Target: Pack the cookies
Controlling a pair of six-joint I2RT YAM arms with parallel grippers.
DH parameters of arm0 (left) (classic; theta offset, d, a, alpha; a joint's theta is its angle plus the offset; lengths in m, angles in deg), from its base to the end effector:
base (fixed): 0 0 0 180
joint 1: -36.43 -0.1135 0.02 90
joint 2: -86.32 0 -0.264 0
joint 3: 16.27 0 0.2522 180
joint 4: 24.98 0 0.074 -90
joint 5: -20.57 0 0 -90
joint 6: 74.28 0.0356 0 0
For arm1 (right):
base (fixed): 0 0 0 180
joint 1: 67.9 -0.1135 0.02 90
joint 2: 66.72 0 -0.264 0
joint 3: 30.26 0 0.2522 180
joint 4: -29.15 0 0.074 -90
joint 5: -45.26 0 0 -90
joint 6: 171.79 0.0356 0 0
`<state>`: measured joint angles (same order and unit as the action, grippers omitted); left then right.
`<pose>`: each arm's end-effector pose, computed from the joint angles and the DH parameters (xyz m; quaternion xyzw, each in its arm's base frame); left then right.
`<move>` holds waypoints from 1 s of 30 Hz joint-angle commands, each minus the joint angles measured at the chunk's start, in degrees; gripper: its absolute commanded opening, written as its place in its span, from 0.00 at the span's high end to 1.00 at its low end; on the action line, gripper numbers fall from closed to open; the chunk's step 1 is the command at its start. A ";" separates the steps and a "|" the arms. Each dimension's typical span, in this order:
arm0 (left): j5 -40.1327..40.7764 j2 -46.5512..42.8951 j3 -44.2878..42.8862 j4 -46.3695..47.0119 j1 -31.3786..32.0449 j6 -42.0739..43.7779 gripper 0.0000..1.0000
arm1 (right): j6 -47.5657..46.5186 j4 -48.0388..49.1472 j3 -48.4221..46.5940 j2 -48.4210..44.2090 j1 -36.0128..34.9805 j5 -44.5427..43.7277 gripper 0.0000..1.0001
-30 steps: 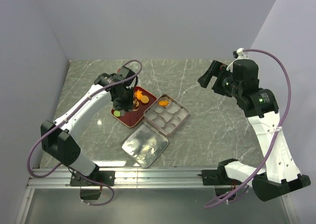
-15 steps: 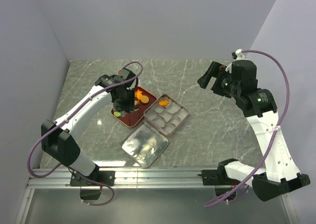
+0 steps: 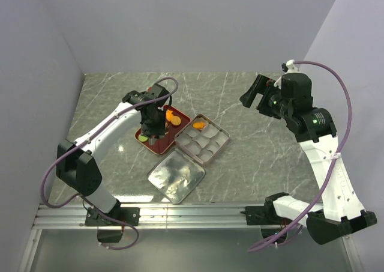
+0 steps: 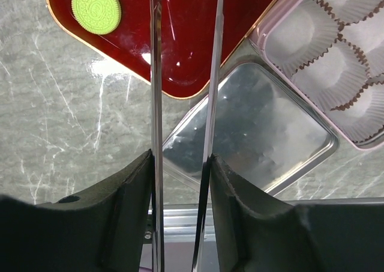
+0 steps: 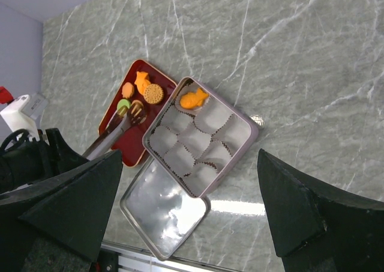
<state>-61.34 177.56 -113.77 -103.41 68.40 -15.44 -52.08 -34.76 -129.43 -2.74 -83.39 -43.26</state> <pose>0.2655 -0.1598 0.3009 -0.0040 0.9855 -0.0215 0.1682 0.1987 0.0560 0.4434 0.1000 0.8545 0.2061 0.4662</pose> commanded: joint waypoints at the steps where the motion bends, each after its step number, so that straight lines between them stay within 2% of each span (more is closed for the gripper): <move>1: 1.22 0.78 -2.04 0.94 0.29 -0.22 0.54 | -0.10 2.07 -0.29 -0.97 0.02 -0.68 0.00; 7: 1.04 2.27 -3.44 0.77 0.38 0.13 0.57 | -0.10 1.99 -0.46 -0.88 -0.16 -0.51 0.00; 14: 1.22 2.89 -5.28 -0.11 0.38 0.31 0.68 | -0.10 1.99 -0.90 -0.53 -0.42 -0.60 0.00; 23: 2.80 3.50 -12.49 -4.42 0.38 0.57 0.73 | -0.10 2.16 -1.34 -0.09 -1.04 -0.42 0.00; 30: 0.61 3.85 -19.17 -5.82 0.73 1.10 0.72 | -0.18 2.25 -1.26 -0.26 -1.13 -0.60 0.00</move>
<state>-60.16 181.14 -128.53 -108.15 68.55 -15.11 -52.06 -34.76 -129.45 -2.72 -84.15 -43.37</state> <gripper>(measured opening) 0.378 0.997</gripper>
